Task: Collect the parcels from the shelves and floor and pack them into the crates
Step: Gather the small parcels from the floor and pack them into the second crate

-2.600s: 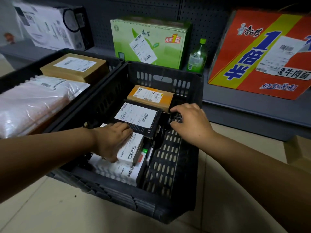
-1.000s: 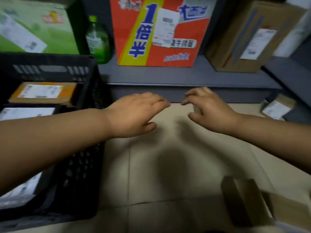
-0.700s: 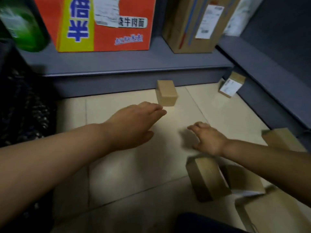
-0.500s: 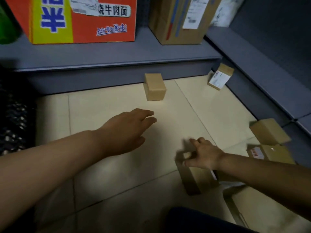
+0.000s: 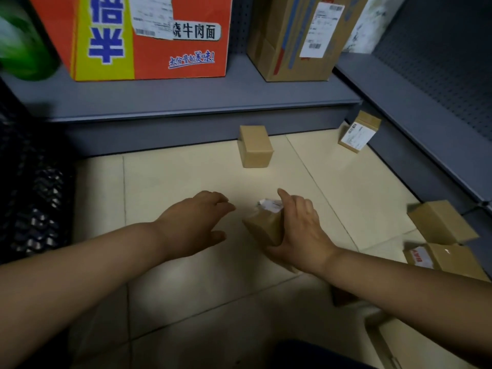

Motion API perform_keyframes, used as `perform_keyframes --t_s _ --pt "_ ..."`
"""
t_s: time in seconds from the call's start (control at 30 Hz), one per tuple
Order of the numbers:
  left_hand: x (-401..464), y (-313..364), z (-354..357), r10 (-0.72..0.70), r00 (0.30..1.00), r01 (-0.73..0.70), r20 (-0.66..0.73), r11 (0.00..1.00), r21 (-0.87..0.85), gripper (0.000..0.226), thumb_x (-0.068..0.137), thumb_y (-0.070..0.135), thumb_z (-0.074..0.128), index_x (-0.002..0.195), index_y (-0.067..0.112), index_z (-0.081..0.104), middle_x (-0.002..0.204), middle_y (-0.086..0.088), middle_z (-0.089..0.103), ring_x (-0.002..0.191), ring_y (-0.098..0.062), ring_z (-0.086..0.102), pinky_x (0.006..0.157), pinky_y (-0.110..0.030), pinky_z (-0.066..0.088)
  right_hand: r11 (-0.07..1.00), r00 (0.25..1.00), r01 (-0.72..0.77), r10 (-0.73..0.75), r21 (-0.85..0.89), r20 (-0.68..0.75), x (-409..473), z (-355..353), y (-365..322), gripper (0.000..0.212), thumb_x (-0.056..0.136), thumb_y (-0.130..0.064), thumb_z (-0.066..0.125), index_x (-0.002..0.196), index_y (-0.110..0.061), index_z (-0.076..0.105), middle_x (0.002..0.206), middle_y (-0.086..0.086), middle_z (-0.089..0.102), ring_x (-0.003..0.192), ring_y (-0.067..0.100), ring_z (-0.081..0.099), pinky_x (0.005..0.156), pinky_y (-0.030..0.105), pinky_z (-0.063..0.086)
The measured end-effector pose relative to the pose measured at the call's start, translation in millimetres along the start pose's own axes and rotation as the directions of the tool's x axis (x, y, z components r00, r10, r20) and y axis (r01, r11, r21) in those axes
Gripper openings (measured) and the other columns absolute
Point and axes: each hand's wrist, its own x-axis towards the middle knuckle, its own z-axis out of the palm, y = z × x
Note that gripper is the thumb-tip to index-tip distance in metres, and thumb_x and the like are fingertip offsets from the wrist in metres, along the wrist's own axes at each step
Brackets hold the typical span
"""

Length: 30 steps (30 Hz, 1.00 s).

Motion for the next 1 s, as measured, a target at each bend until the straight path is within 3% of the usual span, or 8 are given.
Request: perform_keyframes --t_s 0.17,0.3,0.4,0.53,0.63,0.73,0.87,1.0 --pt "4 -8 -8 -0.133 0.990 0.116 -0.037 0.946 -0.302 0.068 0.074 0.063 0.061 0.135 0.039 0.040 0.129 0.014 0.051 0.112 -0.008 0.048 0.087 -0.020 0.038 0.975 0.970 0.185 -0.201 -0.122 -0.138 18 -12 -43 0.112 0.065 -0.057 0.073 0.144 -0.026 0.001 0.136 0.004 0.040 0.113 0.022 0.041 0.095 0.039 0.035" --pt "-1 -3 -24 -0.161 0.987 0.131 0.019 0.724 -0.678 0.050 0.064 0.059 0.073 0.104 0.057 0.043 0.094 0.048 0.051 0.090 0.022 0.051 0.064 0.001 0.040 0.943 0.926 0.285 -0.317 -0.170 -0.206 23 -22 -66 0.108 0.065 -0.047 0.076 0.143 -0.014 0.009 0.127 0.012 0.051 0.104 0.028 0.050 0.086 0.043 0.040" --pt "-2 -8 -27 -0.227 0.974 0.142 0.004 0.593 -0.792 0.045 0.060 0.048 0.080 0.094 0.050 0.050 0.091 0.031 0.061 0.081 0.021 0.054 0.055 -0.002 0.043 0.922 0.899 0.341 -0.376 -0.181 -0.223 27 -26 -77 0.105 0.064 -0.041 0.077 0.143 -0.012 0.013 0.126 0.013 0.053 0.101 0.029 0.052 0.084 0.043 0.042" --pt "-5 -15 -30 -0.401 0.916 0.257 -0.004 0.593 -0.763 0.076 0.037 0.059 0.072 0.098 0.030 0.038 0.089 0.018 0.054 0.075 0.003 0.057 0.048 -0.009 0.042 0.912 0.894 0.404 -0.411 -0.078 -0.178 32 -29 -84 0.112 0.063 -0.043 0.079 0.144 -0.020 0.006 0.136 0.010 0.045 0.112 0.027 0.044 0.093 0.042 0.035" --pt "-10 -19 -32 -0.409 0.912 0.267 0.004 0.589 -0.763 0.084 0.041 0.051 0.076 0.108 0.028 0.031 0.092 0.018 0.049 0.081 -0.003 0.054 0.046 -0.010 0.043 0.909 0.904 0.414 -0.405 0.046 -0.134 35 -28 -84 0.110 0.064 -0.052 0.075 0.145 -0.026 0.004 0.142 0.007 0.039 0.120 0.023 0.036 0.097 0.039 0.030" --pt "-16 -29 -36 -0.386 0.921 0.203 -0.059 0.601 -0.773 0.089 0.051 0.035 0.086 0.122 0.023 0.034 0.111 0.008 0.050 0.098 -0.014 0.056 0.063 -0.018 0.054 0.935 0.953 0.286 -0.256 0.210 -0.160 39 -24 -78 0.094 0.074 -0.058 0.062 0.146 -0.026 0.011 0.145 0.000 0.034 0.127 0.016 0.030 0.101 0.037 0.029" --pt "-28 -43 -47 -0.389 0.921 0.237 -0.025 0.609 -0.757 0.132 0.049 0.024 0.084 0.147 0.034 -0.004 0.141 0.000 0.030 0.123 -0.019 0.044 0.094 -0.029 0.048 0.872 0.997 0.059 -0.031 0.486 -0.065 47 -20 -64 0.084 0.085 -0.030 0.065 0.148 -0.024 0.010 0.149 -0.003 0.027 0.134 0.012 0.030 0.105 0.029 0.032" --pt "-41 -55 -55 -0.299 0.952 0.160 -0.060 0.656 -0.738 0.131 0.044 0.029 0.078 0.146 0.040 -0.004 0.143 0.001 0.029 0.128 -0.013 0.038 0.105 -0.031 0.041 0.796 0.990 0.013 -0.097 0.605 0.106 50 -22 -72 0.096 0.079 -0.013 0.072 0.150 -0.027 0.007 0.151 -0.006 0.026 0.131 0.009 0.036 0.098 0.023 0.044"
